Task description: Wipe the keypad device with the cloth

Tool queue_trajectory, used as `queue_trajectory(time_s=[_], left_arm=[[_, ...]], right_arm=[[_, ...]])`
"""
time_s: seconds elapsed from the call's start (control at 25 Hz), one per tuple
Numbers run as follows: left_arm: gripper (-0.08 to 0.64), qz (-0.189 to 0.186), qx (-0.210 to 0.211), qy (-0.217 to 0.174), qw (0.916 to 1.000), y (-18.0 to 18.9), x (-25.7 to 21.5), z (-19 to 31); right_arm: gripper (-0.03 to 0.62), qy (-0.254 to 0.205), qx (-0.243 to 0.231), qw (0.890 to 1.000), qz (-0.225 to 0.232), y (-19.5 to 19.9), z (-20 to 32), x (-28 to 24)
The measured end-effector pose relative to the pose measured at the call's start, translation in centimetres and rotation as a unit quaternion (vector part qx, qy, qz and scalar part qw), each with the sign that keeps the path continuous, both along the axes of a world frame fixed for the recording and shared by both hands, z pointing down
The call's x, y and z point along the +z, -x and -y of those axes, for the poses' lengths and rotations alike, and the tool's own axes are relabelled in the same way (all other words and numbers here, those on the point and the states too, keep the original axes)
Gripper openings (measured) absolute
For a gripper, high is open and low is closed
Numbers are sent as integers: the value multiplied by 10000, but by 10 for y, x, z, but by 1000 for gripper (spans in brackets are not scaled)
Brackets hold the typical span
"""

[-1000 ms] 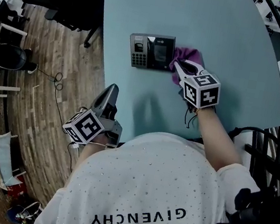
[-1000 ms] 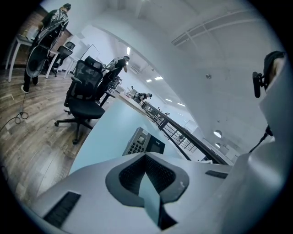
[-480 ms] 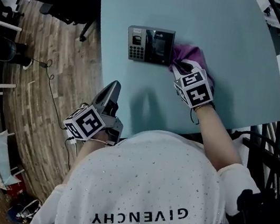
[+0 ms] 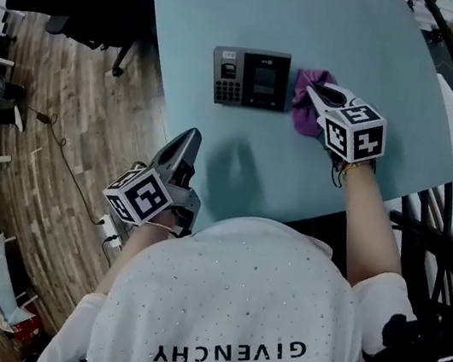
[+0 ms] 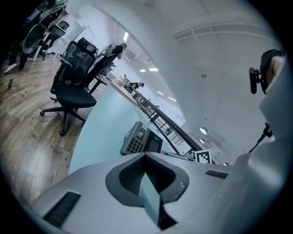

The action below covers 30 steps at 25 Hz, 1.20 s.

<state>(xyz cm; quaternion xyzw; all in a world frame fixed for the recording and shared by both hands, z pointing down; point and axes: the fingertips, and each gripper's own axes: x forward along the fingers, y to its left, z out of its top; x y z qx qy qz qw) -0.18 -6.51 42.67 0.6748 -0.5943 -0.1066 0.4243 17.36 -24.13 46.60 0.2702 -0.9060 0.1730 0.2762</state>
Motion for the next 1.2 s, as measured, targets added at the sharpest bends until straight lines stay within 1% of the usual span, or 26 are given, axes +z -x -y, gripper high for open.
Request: queue_trajectory(time_s=[0.08, 0.2, 0.28, 0.36, 0.44, 0.56, 0.64, 0.68, 0.72, 0.8, 0.88, 0.92, 1.04, 1.2], left_arm=[[2, 13, 148, 9, 9999, 15, 5, 0], [2, 65, 345, 54, 9994, 44, 16, -1], [2, 51, 392, 72, 9992, 68, 25, -2], [1, 100, 440, 64, 9990, 92, 33, -3], [0, 179, 510, 65, 9985, 115, 39, -6], [1, 182, 459, 113, 9987, 151, 48, -12], [2, 148, 424, 105, 9989, 168, 52, -12], [0, 128, 446, 72, 9989, 173, 53, -11], [0, 104, 496, 17, 9987, 177, 52, -9], [0, 56, 657, -120, 9978, 179, 50, -6], [2, 93, 851, -200, 9961, 180, 50, -2], [2, 135, 929, -205, 9954, 182, 51, -1], [0, 106, 1031, -172, 9945, 188, 53, 5], [2, -12, 1203, -306, 9923, 181, 43, 13]], right_arm=[[28, -257, 201, 9995, -21, 1, 21, -16], [28, -565, 434, 9971, -278, 7, 50, -39], [28, -912, 577, 9930, -476, 17, 68, -61], [28, -1287, 717, 9878, -512, 33, 87, -90], [28, -1475, 844, 9852, -235, 58, 101, -124], [28, -1566, 906, 9829, 332, 107, 108, -172], [28, -1528, 819, 9835, 510, 138, 102, -185], [28, -1461, 730, 9854, 476, 151, 95, -181], [28, -1375, 616, 9880, 335, 161, 87, -171], [28, -1153, 344, 9926, -185, 175, 65, -138], [28, -880, 102, 9937, -680, 182, 42, -103], [28, -747, 28, 9937, -836, 186, 33, -90], [28, -395, -10, 9935, -1064, 194, 16, -66], [29, -88, 81, 9939, -1095, 200, 5, -53]])
